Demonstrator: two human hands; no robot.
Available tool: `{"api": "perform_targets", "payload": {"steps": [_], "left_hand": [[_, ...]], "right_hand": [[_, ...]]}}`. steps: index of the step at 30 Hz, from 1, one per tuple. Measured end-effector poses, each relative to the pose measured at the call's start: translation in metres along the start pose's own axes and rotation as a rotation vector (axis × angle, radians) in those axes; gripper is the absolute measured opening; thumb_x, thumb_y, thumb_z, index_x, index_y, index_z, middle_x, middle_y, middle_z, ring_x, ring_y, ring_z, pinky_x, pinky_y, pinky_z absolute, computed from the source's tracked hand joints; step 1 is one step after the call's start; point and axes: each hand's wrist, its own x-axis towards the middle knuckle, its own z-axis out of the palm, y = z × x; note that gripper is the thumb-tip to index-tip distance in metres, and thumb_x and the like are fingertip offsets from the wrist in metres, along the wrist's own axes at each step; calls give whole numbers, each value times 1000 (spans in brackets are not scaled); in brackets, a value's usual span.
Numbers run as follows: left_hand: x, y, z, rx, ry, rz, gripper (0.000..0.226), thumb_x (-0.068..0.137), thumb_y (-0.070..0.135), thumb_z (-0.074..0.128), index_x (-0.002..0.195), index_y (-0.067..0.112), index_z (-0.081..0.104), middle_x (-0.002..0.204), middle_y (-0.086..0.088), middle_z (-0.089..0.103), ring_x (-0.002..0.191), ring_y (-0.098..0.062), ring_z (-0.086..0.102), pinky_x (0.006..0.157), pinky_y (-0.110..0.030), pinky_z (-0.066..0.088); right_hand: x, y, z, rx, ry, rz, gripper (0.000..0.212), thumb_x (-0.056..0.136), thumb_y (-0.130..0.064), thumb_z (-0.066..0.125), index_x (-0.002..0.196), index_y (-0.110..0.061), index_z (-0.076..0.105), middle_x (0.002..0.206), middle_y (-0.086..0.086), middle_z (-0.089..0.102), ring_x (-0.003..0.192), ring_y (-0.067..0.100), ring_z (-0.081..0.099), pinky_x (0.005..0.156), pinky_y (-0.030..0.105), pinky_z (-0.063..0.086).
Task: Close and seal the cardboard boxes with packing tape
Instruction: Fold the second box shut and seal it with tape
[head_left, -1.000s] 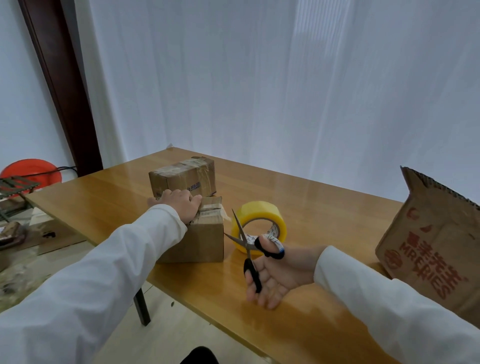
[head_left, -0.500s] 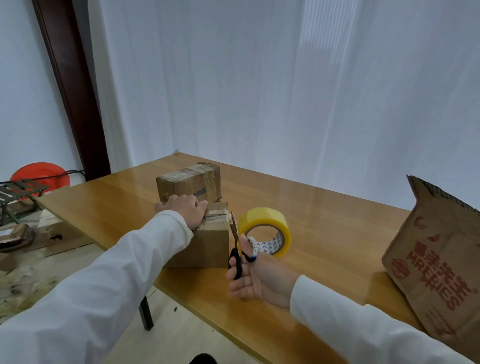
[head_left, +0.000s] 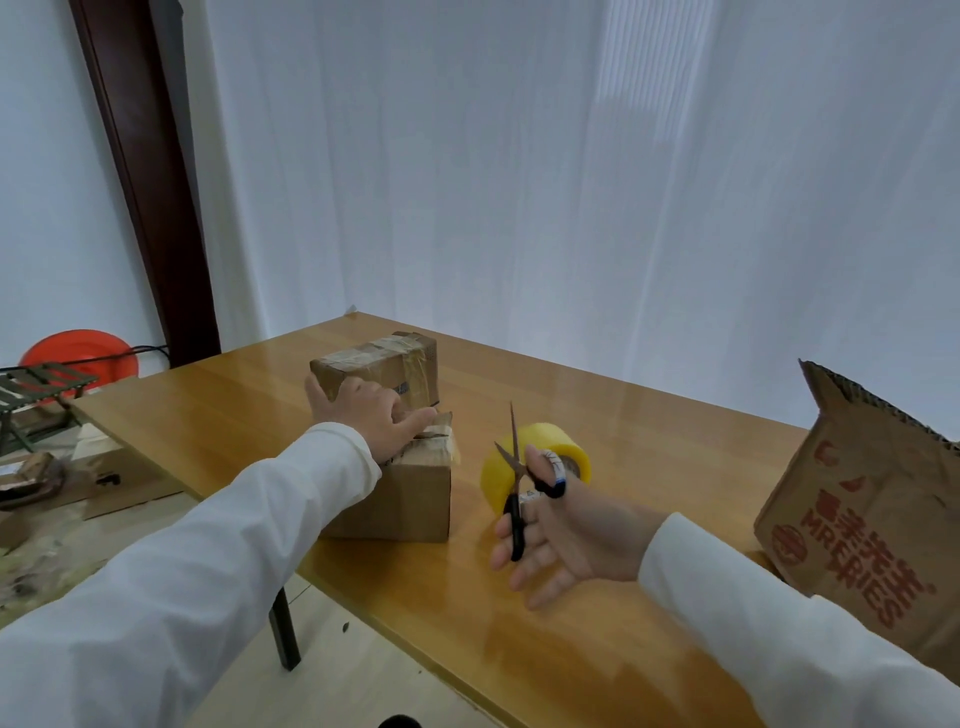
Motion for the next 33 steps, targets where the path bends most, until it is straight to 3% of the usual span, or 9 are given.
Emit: {"api": "perform_targets", "payload": {"steps": [3,5,8,12,21,23,25,27,33], "left_hand": [[-1,15,-14,5,51,59,70,85,75,24,132,28,48,141,3,45,137,-20,28,112,-62,-3],[1,31,-18,-116,-124,51,77,83,76,29,141,26,37,146,-1,39,139,-26,26,112,-62,0],[2,46,-11,-65,-282,53,76,86,65,41,148,26,20,153,-4,25,141,-30,20,112,-62,10],[-1,52,0,-66,-219,8,62,92,38,40,147,25,15,154,-4,19,143,-26,13,111,-61,8],[-9,59,5,-23,-85,6,58,94,46,33,145,20,21,151,-7,22,142,-27,13,112,-62,2],[-9,54,5,44,70,146,67,90,59,36,145,23,22,151,-3,22,143,-24,12,111,-60,2],[-8,52,2,85,204,428,75,85,65,45,146,29,19,153,3,17,144,-20,6,114,-53,3],[-7,57,-5,59,190,668,77,81,63,56,145,32,25,153,10,19,145,-15,3,116,-44,3],[-1,67,-6,-305,120,776,52,76,48,71,123,30,59,135,13,50,137,-8,25,108,-33,21]], "right_hand": [[-4,1,-12,21,23,-20,95,52,-88,39,104,-10,55,90,6,69,75,20,68,76,41,55],[-5,2,-16,22,18,-31,95,52,-88,39,104,-10,55,91,7,69,75,21,67,76,41,55],[-5,5,-18,6,8,-40,94,52,-87,37,102,-10,54,90,6,68,75,21,67,78,41,55],[-6,11,-21,-1,-22,-58,93,46,-86,41,101,-12,54,89,5,68,76,20,66,80,40,54],[-7,12,-28,-40,-61,-64,105,35,-94,53,101,-12,54,88,5,68,76,20,67,78,37,56],[-8,12,-29,-48,-61,-52,95,47,-90,41,101,-12,53,87,4,68,74,19,66,80,38,54],[-9,12,-30,-60,-64,-45,88,57,-87,32,100,-12,53,85,4,68,72,18,65,82,39,52],[-9,11,-31,-71,-78,-35,87,58,-86,34,98,-12,53,82,3,68,68,18,65,82,39,52],[-17,12,-41,-81,-193,-6,104,29,-91,63,94,-10,53,72,2,64,53,13,57,69,33,57]]}}
